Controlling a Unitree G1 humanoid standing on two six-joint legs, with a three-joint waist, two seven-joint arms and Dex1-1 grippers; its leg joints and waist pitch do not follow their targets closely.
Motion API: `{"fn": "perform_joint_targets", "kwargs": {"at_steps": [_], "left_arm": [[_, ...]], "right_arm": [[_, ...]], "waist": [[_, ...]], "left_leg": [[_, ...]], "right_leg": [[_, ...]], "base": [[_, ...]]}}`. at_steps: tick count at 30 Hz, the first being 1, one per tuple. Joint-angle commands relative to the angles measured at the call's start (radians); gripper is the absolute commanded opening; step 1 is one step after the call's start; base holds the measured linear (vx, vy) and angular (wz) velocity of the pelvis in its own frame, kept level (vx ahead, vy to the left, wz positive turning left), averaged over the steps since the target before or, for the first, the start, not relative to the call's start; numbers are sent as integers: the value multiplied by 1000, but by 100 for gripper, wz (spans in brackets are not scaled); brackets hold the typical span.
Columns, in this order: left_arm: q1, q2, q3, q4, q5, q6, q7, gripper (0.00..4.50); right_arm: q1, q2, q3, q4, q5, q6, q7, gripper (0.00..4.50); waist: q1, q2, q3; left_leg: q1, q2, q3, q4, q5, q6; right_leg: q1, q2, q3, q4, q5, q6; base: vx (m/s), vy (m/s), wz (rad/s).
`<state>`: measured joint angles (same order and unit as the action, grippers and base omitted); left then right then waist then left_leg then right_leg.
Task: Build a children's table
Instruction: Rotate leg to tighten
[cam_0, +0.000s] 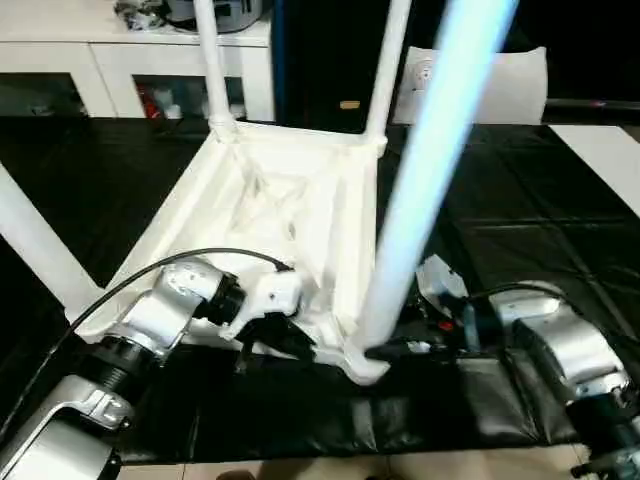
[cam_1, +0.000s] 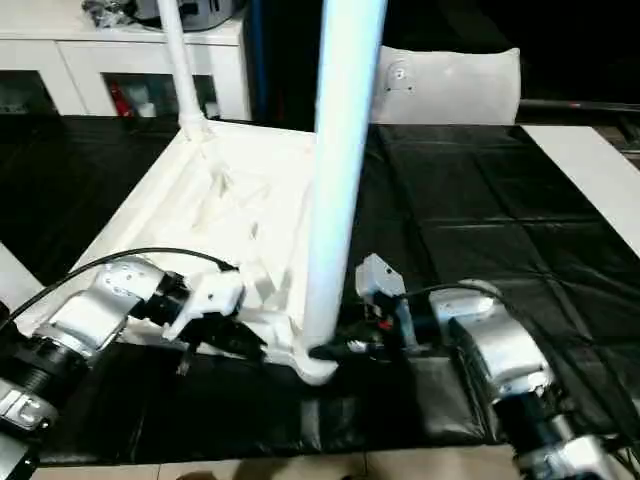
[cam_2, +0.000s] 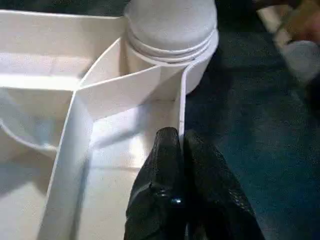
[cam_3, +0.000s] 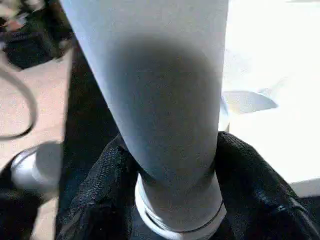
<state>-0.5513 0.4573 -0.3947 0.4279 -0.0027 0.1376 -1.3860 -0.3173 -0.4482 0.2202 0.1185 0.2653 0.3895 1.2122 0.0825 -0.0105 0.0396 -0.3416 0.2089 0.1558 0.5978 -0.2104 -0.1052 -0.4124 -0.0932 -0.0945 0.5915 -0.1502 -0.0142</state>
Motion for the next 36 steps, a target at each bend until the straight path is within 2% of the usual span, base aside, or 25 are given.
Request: {"fn": "perform_joint_targets", "kwargs": {"at_steps": [1, 2, 3, 4, 6, 7, 8, 9, 10, 12, 13, 14, 15, 18, 21, 23, 25, 26, 27, 29, 32, 34, 36], "left_arm": [[-7, -83, 28, -36, -9, 85, 134, 0], [-9, -107, 42, -42, -12, 123, 179, 0], [-9, -120, 49, -45, -13, 142, 202, 0], [-12, -161, 67, -43, -12, 178, 273, 0], [-18, -211, 86, -32, -6, 213, 361, 0], [-20, -229, 92, -30, -4, 227, 392, 0], [-20, -238, 96, -29, -3, 235, 409, 0], [-26, -277, 116, -19, 0, 257, 479, 0], [-34, -313, 132, -9, 7, 275, 545, 0], [-40, -337, 143, -4, 13, 287, 589, 0], [-47, -369, 156, -1, 23, 305, 646, 0], [-49, -384, 162, -6, 33, 320, 670, 0], [-50, -392, 162, -10, 44, 326, 683, 0], [-44, -383, 148, -21, 51, 323, 678, 0], [-31, -347, 134, -35, 54, 303, 637, 0], [-18, -309, 131, -47, 46, 285, 597, 0], [-7, -282, 125, -53, 45, 257, 554, 0], [0, -267, 123, -56, 42, 241, 527, 0], [11, -245, 116, -63, 34, 206, 475, 0], [23, -205, 97, -60, 25, 162, 401, 0], [33, -165, 81, -60, 11, 120, 320, 0], [34, -117, 54, -47, 13, 71, 240, 0], [31, -95, 41, -35, 17, 44, 204, 0]], "right_arm": [[-7, 93, 8, -32, -22, 56, -165, 197], [-9, 136, -3, -33, -31, 81, -239, 196], [-12, 159, -9, -32, -34, 94, -276, 196], [-24, 222, -27, -22, -43, 133, -372, 195], [-41, 302, -48, 1, -66, 165, -496, 194], [-47, 330, -56, 9, -75, 179, -542, 194], [-50, 343, -59, 13, -80, 185, -566, 194], [-65, 382, -65, 39, -102, 193, -641, 194], [-87, 423, -79, 75, -117, 201, -719, 194], [-104, 452, -92, 103, -127, 206, -775, 194], [-132, 490, -114, 142, -139, 193, -840, 194], [-142, 512, -129, 146, -142, 191, -865, 229], [-148, 528, -137, 143, -143, 188, -878, 250], [-139, 534, -134, 113, -148, 170, -869, 270], [-106, 498, -116, 76, -151, 145, -822, 304], [-75, 448, -107, 57, -160, 104, -783, 315], [-53, 415, -116, 37, -153, 80, -750, 326], [-41, 394, -120, 25, -148, 68, -729, 341], [-25, 363, -125, 11, -147, 39, -696, 353], [-4, 321, -143, -1, -141, -14, -646, 364], [13, 276, -141, -16, -126, -44, -571, 386], [26, 213, -125, -25, -114, -70, -474, 406], [29, 182, -119, -27, -108, -78, -428, 413]], "waist": [[-14, 3, -46], [-19, 0, -43], [-31, 2, -39], [-47, 6, -41], [-66, 13, -41], [-93, 27, -44], [-104, 26, -47], [-113, 42, -49], [-125, 43, -46], [-139, 35, -44], [-142, 41, -44], [-151, 40, -43], [-154, 38, -45], [-150, 40, -52], [-140, 35, -60], [-133, 31, -64], [-122, 32, -64], [-119, 32, -64], [-113, 27, -65], [-104, 30, -64], [-91, 32, -60], [-75, 31, -56], [-68, 33, -53]], "left_leg": [[-1, 5, 10, -76, -253, 12], [0, 2, 11, -75, -270, 8], [3, -5, 7, -70, -300, -5], [1, -10, 0, -66, -317, -11], [0, -7, -6, -68, -347, -9], [-9, 4, -23, -76, -397, -5], [-12, 8, -28, -79, -406, 0], [-13, 15, -34, -84, -416, 13], [-14, 16, -37, -87, -416, 18], [-5, 4, -29, -80, -420, 21], [-4, 3, -30, -78, -418, 22], [-6, 3, -31, -79, -419, 26], [-6, 1, -29, -78, -402, 33], [-19, 3, -26, -81, -312, 50], [-26, 3, -19, -75, -196, 71], [-28, 1, -16, -69, -148, 87], [-35, 0, -13, -64, -103, 103], [-34, 0, -12, -64, -99, 103], [-33, 0, -10, -63, -84, 110], [-34, 2, -10, -64, -78, 115], [-28, 5, -8, -67, -110, 100], [-13, 8, -4, -71, -176, 87], [-8, 12, -2, -74, -186, 80]], "right_leg": [[50, -42, 34, -97, -560, -84], [48, -40, 30, -105, -598, -68], [43, -39, 18, -119, -673, -33], [49, -39, 2, -128, -713, -1], [53, -38, -14, -140, -716, 15], [75, -42, -41, -146, -664, 17], [82, -45, -44, -144, -626, 12], [88, -51, -41, -141, -553, -14], [85, -54, -39, -136, -503, -51], [74, -50, -43, -144, -520, -71], [74, -53, -42, -143, -522, -75], [74, -53, -42, -145, -524, -78], [73, -53, -37, -145, -508, -83], [79, -55, -18, -125, -410, -123], [82, -51, -3, -101, -280, -173], [84, -50, 2, -91, -255, -187], [85, -50, 9, -84, -216, -197], [86, -50, 10, -81, -211, -199], [87, -48, 11, -81, -203, -198], [86, -48, 12, -79, -208, -195], [78, -44, 15, -78, -257, -187], [67, -43, 17, -88, -335, -166], [61, -41, 23, -85, -332, -170]], "base": [[0, 0, 0], [0, 0, 0], [0, 0, 0], [-52, 6, -8], [0, 0, 0], [-41, 48, -18], [-28, 52, -15], [-28, 52, -15], [0, 0, 0], [0, 0, 0], [0, 0, 0], [0, 0, 0], [0, 0, 0], [0, 0, 0], [36, -21, 5], [26, -21, 3], [0, 0, 0], [0, 0, 0], [0, 0, 0], [0, 0, 0], [0, 0, 0], [0, 0, 0], [0, 0, 0]]}}
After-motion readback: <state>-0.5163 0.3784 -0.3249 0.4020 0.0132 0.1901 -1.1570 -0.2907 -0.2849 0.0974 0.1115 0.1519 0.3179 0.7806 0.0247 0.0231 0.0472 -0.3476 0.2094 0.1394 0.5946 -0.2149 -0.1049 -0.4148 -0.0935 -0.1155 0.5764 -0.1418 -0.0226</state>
